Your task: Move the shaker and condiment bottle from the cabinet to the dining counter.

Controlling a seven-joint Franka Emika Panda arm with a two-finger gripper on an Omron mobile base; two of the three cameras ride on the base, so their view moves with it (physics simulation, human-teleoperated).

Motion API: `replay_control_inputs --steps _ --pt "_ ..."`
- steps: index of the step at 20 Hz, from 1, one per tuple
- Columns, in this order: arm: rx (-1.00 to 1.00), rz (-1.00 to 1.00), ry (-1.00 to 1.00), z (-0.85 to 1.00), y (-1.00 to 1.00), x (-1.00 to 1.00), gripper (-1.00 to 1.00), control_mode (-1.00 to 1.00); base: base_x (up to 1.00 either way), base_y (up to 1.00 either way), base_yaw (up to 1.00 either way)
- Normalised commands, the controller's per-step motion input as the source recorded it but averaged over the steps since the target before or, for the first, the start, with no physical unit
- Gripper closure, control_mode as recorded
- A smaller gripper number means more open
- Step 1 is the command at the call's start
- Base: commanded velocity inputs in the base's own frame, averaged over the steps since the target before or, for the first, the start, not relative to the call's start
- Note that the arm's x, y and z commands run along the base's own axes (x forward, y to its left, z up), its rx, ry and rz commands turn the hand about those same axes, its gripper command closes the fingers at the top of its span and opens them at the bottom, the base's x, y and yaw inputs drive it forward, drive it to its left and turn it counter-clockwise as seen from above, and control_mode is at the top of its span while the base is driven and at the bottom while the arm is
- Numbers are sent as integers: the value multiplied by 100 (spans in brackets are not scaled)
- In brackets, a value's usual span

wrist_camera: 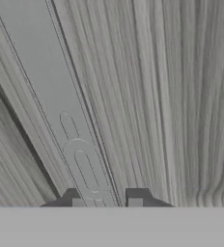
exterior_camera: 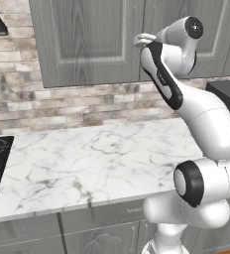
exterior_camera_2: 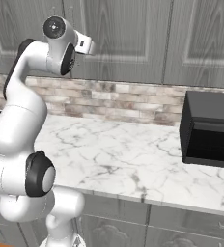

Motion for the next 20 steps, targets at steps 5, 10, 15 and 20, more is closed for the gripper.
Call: replay_control_inputs --steps 5,10,15,20 --pt "0 11 -24 -53 -27 25 100 -100 0 0 0" --pt "0 1 -9 -1 -23 -20 100 -100 0 0 0" --pt "-5 0 2 16 -39 -66 100 -100 0 0 0" --pt "-12 0 5 30 -50 -87 100 -100 0 0 0"
